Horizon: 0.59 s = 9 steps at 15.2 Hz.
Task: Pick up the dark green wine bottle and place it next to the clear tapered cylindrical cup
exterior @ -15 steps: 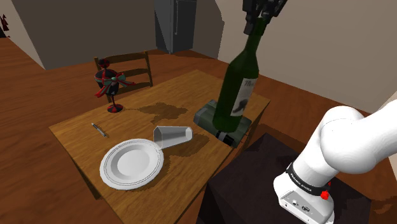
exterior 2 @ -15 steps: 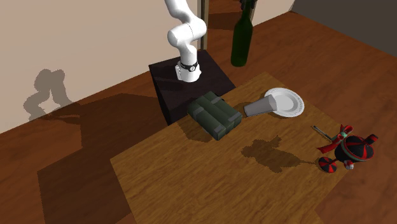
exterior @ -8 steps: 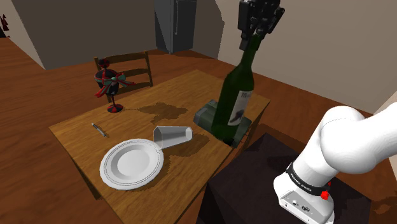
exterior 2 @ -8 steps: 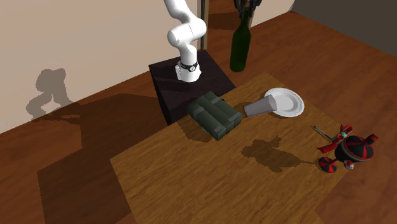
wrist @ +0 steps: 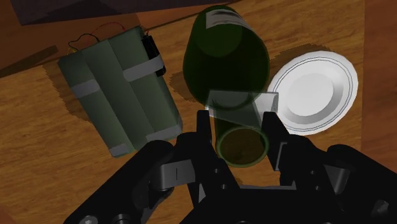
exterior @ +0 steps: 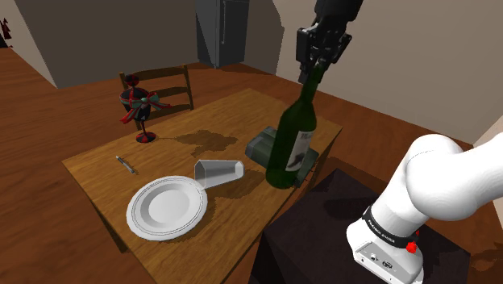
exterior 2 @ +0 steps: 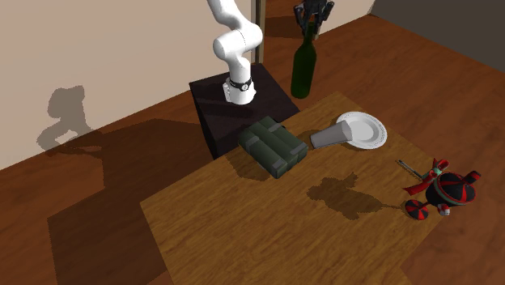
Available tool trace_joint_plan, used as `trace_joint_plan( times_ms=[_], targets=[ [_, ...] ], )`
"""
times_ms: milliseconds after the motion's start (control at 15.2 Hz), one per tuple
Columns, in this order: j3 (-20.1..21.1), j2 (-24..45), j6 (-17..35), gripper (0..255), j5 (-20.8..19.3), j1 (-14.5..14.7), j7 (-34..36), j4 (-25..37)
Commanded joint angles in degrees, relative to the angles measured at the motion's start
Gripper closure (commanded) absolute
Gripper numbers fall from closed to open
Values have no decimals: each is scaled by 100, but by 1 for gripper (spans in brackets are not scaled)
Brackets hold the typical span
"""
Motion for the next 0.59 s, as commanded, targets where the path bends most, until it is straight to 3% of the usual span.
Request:
trace_joint_plan(
  times_ms=[0, 528],
  targets=[
    [24, -58, 149, 255, 21, 12, 6, -202],
    [74, -237, 706, 255, 79, 46, -19, -936]
  ],
)
